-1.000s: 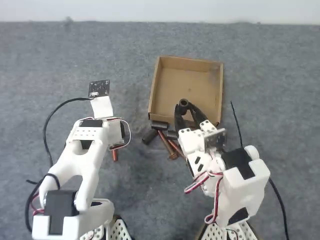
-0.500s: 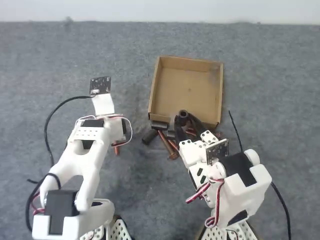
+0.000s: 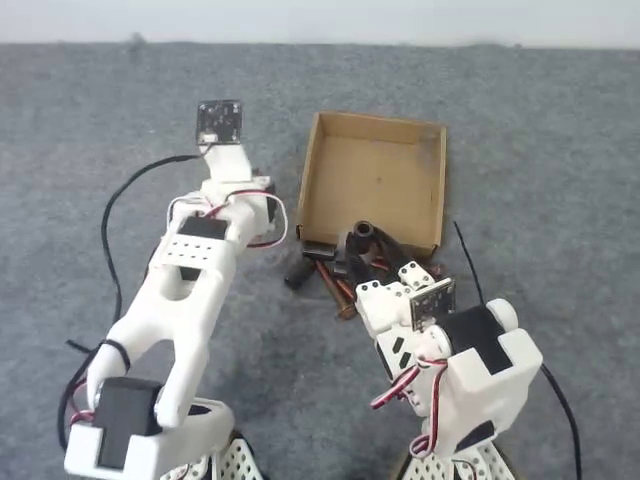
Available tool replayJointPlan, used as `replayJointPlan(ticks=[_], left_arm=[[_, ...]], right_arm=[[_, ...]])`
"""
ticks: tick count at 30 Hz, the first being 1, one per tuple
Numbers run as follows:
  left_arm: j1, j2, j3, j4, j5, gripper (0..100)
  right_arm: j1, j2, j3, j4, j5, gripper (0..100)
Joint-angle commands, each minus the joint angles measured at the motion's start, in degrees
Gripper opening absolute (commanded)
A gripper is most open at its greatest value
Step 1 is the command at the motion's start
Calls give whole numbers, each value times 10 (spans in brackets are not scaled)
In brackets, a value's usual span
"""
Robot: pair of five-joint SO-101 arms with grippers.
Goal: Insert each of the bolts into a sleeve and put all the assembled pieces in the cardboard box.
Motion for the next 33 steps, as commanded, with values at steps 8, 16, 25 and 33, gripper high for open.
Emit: replayJointPlan(ticks=[8,16,25,33], left_arm=[[131,-258,-15,-21,-3,12],[204,-364,54,-22,-5,12],[255,-411,116,-55,-2,12],[254,-409,183,-223,-1,12]], right_arm=[[-22,-26,16,-11,11,7],[-22,-29,16,-13,11,7],[-20,-29,16,-15,11,7],[-19,-29,17,-15,11,7]])
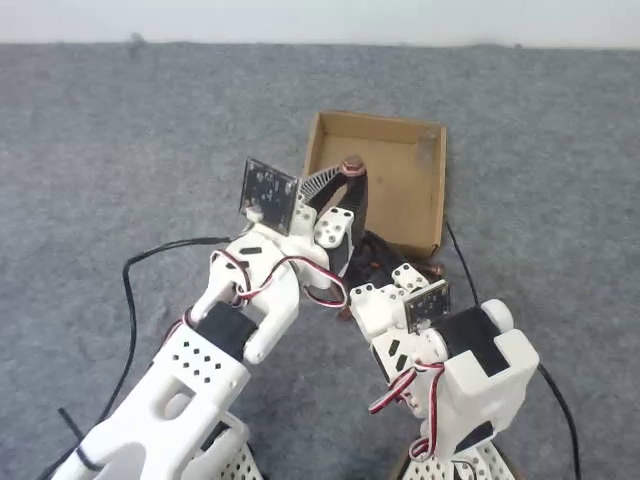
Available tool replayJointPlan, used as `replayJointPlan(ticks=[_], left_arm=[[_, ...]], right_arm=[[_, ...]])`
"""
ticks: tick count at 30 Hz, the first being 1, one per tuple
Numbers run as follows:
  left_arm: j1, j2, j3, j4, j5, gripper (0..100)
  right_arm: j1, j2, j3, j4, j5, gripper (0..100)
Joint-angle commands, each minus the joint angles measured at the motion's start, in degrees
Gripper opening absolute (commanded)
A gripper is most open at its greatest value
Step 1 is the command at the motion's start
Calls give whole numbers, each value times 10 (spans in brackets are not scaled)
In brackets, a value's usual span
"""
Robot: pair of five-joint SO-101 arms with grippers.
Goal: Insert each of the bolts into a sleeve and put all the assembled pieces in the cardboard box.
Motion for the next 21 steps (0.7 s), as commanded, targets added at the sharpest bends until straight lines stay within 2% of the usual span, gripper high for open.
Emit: replayJointPlan(ticks=[1,7,13,21], left_arm=[[3,-28,1,-76,-1,12],[3,2,-5,-82,-1,12],[-4,100,-14,-154,-1,12],[-3,101,15,-157,9,12]], right_arm=[[2,-29,17,-15,11,7],[1,-30,17,-16,11,7],[2,-30,17,-16,11,7],[2,-30,17,-16,11,7]])
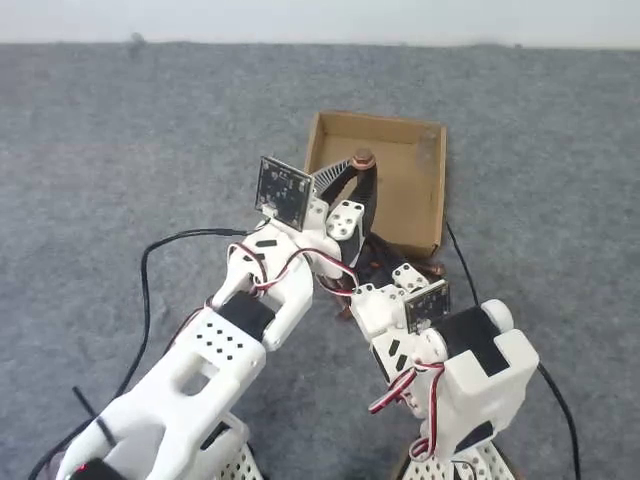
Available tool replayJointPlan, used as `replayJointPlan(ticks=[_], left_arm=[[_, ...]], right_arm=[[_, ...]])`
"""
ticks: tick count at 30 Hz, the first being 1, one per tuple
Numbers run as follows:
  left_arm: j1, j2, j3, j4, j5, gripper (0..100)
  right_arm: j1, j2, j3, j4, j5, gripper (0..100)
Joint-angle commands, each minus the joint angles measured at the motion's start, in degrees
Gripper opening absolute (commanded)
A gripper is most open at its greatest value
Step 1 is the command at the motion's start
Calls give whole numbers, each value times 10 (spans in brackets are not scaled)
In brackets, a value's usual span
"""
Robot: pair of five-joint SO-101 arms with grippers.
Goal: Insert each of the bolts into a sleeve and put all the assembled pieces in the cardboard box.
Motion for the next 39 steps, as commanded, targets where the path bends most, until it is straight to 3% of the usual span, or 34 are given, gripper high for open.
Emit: replayJointPlan(ticks=[1,21,30,39], left_arm=[[-3,-5,6,-21,22,12],[-1,-7,36,-23,47,12],[10,-84,89,-21,46,11],[10,-23,83,-24,45,11]], right_arm=[[2,-30,17,-16,11,7],[24,-30,11,-16,11,7],[24,-31,14,-17,11,7],[25,-30,16,-25,11,7]])
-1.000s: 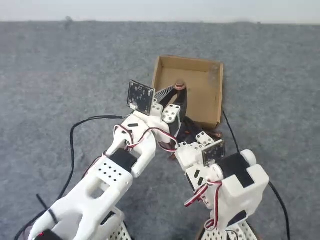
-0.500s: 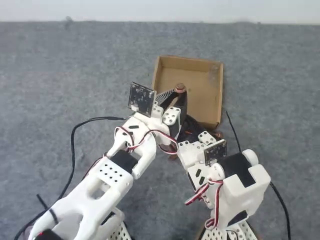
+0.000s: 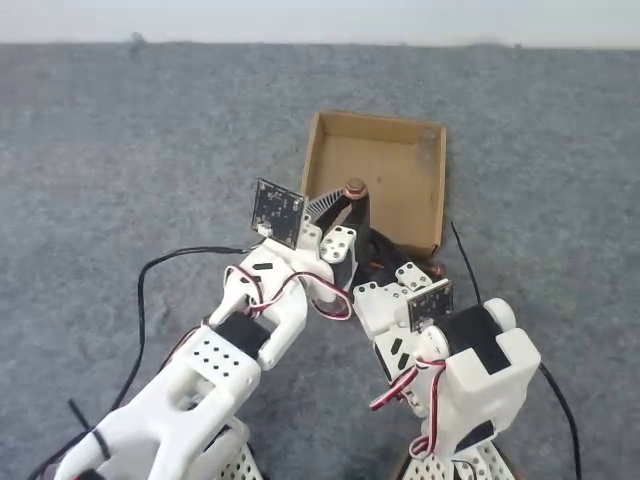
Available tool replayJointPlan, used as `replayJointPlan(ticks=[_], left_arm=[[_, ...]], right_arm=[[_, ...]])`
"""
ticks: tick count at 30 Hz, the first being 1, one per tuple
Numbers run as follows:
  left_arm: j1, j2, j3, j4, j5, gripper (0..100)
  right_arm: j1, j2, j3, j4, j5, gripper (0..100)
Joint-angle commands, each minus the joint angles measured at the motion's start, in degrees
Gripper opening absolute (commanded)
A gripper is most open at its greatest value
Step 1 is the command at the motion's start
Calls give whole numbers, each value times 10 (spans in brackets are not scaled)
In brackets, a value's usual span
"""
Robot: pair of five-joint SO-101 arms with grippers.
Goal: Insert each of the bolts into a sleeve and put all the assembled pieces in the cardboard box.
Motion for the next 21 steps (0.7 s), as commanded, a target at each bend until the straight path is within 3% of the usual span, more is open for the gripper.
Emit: replayJointPlan(ticks=[1,21], left_arm=[[4,17,-16,-14,8,11],[4,19,57,-13,7,12]], right_arm=[[12,-30,16,-21,11,7],[22,-30,16,-19,11,7]])
